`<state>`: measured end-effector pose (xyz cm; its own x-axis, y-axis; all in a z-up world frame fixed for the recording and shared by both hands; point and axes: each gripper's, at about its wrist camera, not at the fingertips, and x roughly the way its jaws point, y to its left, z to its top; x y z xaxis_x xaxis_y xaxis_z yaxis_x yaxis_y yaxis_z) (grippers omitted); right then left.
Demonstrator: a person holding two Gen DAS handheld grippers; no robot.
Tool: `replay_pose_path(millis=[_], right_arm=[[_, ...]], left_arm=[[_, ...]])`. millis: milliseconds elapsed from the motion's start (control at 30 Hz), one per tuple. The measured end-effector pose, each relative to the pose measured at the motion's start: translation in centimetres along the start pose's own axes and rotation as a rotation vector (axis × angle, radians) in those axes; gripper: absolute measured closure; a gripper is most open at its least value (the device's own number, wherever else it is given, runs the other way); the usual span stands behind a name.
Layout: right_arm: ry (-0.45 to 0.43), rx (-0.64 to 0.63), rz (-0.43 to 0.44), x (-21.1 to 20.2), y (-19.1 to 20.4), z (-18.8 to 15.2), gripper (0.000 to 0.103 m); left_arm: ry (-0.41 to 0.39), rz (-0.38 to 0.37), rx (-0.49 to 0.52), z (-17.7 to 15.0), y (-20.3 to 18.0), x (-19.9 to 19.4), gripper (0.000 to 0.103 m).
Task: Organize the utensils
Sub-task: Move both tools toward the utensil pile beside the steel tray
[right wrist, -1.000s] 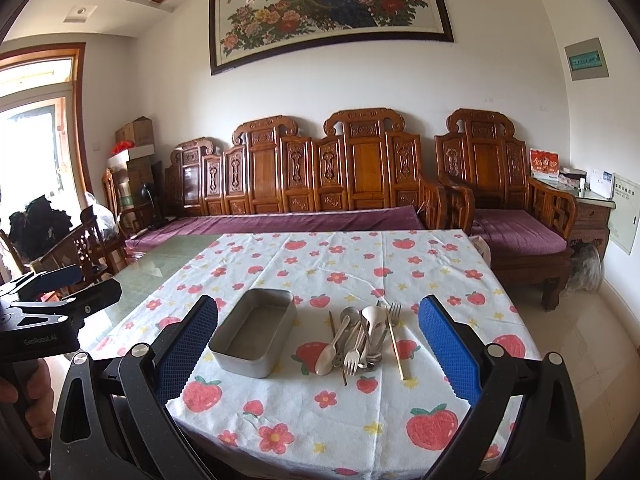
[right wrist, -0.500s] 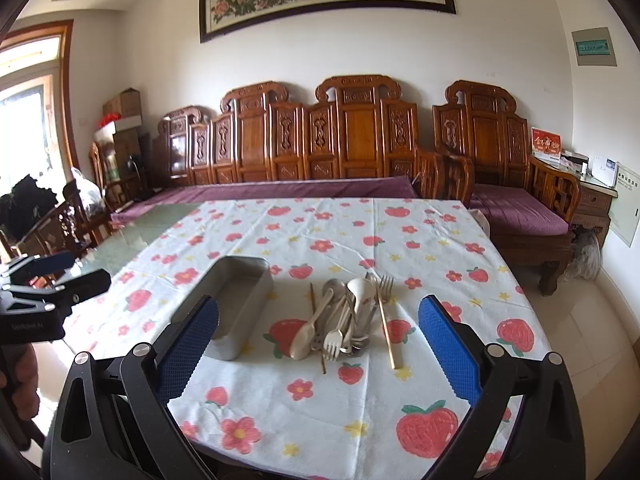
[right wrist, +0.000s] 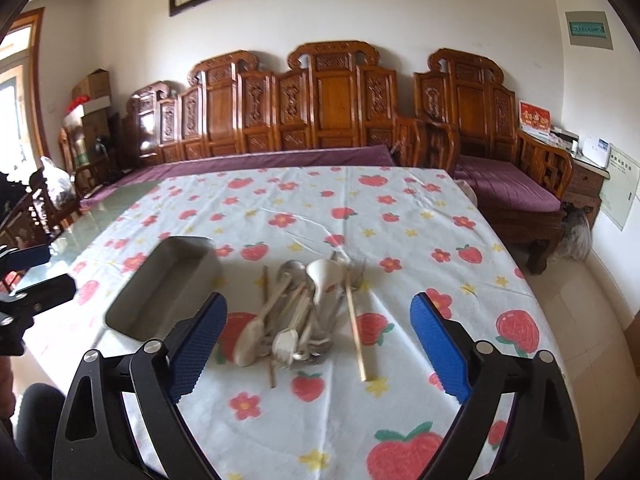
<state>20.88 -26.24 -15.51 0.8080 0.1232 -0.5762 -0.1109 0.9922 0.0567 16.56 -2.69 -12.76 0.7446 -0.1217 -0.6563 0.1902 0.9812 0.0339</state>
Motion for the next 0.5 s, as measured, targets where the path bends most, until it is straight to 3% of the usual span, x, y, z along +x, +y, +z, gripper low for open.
replay_pose_path(millis=[367, 500], right_arm=[[0.093, 0.025, -0.022, 8.6, -3.7, -0.5, 0.022], [0.135, 0.042, -0.021, 10.5, -4.6, -2.0, 0.024]], left_arm=[[0.066, -0.104, 0.032, 0.5, -2.6, 7.0, 0.007], [0.113, -0.139, 0.054, 0.2, -4.0, 9.4, 0.019]])
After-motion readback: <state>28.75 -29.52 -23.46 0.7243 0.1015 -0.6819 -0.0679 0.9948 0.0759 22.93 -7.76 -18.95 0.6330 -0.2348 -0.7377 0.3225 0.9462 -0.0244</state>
